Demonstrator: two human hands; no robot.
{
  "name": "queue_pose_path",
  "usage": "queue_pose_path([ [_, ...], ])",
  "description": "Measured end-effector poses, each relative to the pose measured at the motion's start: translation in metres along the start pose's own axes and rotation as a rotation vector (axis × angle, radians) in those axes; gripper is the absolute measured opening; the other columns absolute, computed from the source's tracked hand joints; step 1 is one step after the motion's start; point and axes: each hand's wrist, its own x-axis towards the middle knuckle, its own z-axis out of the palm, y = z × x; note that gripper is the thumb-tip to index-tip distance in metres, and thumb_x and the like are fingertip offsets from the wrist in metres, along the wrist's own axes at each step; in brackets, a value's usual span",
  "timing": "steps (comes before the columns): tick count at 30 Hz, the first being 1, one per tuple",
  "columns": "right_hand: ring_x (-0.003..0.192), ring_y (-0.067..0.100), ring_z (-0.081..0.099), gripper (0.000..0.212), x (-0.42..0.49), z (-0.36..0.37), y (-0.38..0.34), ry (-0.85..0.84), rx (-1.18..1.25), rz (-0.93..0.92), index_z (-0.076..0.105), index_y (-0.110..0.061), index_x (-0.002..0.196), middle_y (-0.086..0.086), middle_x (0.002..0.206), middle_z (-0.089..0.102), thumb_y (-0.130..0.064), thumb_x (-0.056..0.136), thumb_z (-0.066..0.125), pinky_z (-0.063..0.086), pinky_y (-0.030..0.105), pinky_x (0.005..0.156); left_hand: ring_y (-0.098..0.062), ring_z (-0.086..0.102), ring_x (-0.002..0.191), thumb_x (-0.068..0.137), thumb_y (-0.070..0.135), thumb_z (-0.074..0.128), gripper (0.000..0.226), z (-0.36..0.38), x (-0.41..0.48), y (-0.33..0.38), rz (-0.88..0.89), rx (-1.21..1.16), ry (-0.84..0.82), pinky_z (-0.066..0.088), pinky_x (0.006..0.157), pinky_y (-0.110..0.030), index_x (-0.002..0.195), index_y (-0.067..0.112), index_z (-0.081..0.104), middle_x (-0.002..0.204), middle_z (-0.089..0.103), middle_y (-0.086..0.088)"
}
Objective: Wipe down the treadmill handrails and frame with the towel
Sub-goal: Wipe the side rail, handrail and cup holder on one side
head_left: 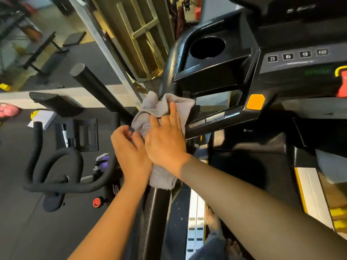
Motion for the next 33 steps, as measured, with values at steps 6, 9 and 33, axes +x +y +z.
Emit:
queue_pose_path([
  [6, 0.149, 0.023, 0.011, 0.052, 0.059, -0.029, 0.044, -0.006, 0.024, -0.270, 0.049, -0.024, 0.141, 0.005, 0.157, 0.031, -0.044, 0.094, 0.037, 0.003, 0.045, 0.121, -0.023, 0.048, 0.124, 0.093, 0.045, 0.049, 0.048, 0.016, -0.028, 0.027, 0.075, 0.287, -0.291, 0.041, 0.101, -0.038, 0.133, 0.018, 0.046, 0.131, 0.051, -0.001],
  [9, 0.142, 0.022, 0.028, 0.051, 0.092, -0.036, 0.060, -0.084, -0.019, -0.310, 0.054, -0.027, 0.135, 0.001, 0.150, 0.041, -0.048, 0.091, 0.036, 0.015, 0.044, 0.120, -0.025, 0.013, 0.150, 0.075, 0.065, 0.047, 0.106, 0.033, -0.012, 0.044, -0.063, 0.527, -0.634, 0.007, 0.123, -0.035, 0.154, 0.007, 0.006, 0.162, 0.010, -0.009],
  [33, 0.095, 0.022, 0.056, 0.022, 0.172, -0.070, 0.053, -0.304, -0.367, -0.411, 0.054, -0.021, 0.083, 0.004, 0.099, 0.065, -0.033, 0.096, 0.041, 0.039, 0.035, 0.082, -0.043, 0.016, 0.144, 0.087, 0.071, 0.041, 0.111, 0.096, 0.045, 0.065, 0.042, 0.716, -0.411, 0.014, 0.116, -0.054, 0.152, -0.006, -0.005, 0.158, 0.008, -0.028],
])
